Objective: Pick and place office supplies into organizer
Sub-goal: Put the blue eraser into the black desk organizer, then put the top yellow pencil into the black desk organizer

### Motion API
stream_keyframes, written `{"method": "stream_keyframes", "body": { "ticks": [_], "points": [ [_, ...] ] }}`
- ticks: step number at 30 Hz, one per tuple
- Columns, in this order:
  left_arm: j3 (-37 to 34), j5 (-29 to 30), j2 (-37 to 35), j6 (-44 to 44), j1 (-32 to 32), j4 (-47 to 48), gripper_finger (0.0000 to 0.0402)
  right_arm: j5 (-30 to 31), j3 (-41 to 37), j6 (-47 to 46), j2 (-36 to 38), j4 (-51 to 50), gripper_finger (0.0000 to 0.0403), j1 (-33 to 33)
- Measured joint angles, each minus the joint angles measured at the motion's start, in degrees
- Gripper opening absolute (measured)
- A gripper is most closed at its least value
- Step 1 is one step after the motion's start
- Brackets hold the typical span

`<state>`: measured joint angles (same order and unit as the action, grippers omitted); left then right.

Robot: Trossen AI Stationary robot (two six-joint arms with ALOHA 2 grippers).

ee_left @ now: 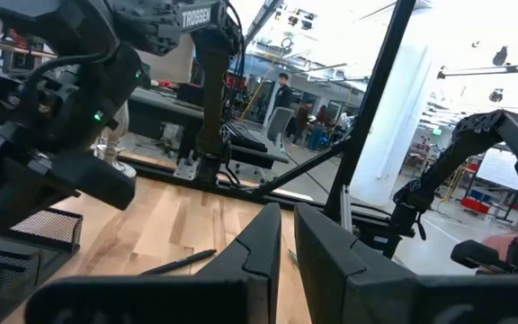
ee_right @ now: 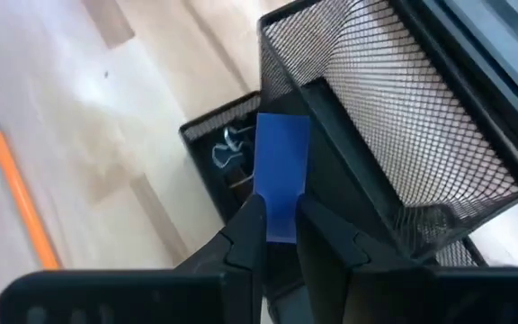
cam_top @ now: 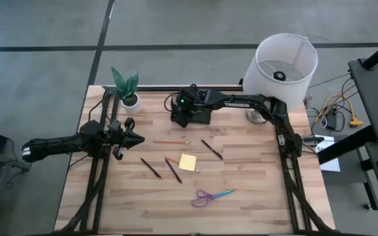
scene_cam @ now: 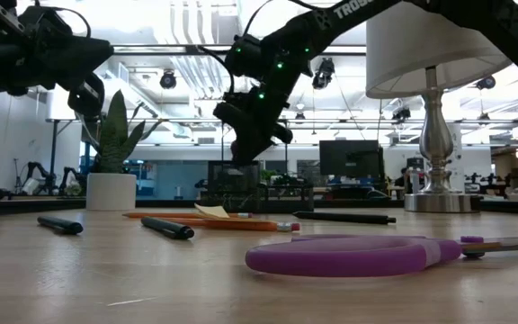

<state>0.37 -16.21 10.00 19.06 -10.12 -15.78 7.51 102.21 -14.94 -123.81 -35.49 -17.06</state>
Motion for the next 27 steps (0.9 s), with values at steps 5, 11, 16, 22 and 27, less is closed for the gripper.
{"method": "stream_keyframes", "body": {
  "ticks": [5,11,16,22,27],
  "points": [
    [-0.01,0.0,0.0,0.01,-0.01,0.01,0.002,1.42,-0.21,-0.89,0.0,1.42,0.0057,0.03],
    [-0.01,0.0,0.0,-0.01,0.01,-0.01,0.002,1.61,-0.28,-0.94,0.0,1.49,0.0097,0.03],
    [0.0,0.0,0.0,-0.01,-0.01,0.01,0.002,4.69,-0.35,-2.14,0.0,1.47,0.0133,0.03],
    [0.01,-0.02,0.0,-0.01,-0.01,0.01,0.002,4.94,-0.35,-3.08,0.0,1.45,0.0152,0.46],
    [0.0,0.0,0.0,-0.01,-0.01,0.0,0.002,-5.86,-0.47,-2.07,0.0,1.27,0.0157,1.85]
  ]
}}
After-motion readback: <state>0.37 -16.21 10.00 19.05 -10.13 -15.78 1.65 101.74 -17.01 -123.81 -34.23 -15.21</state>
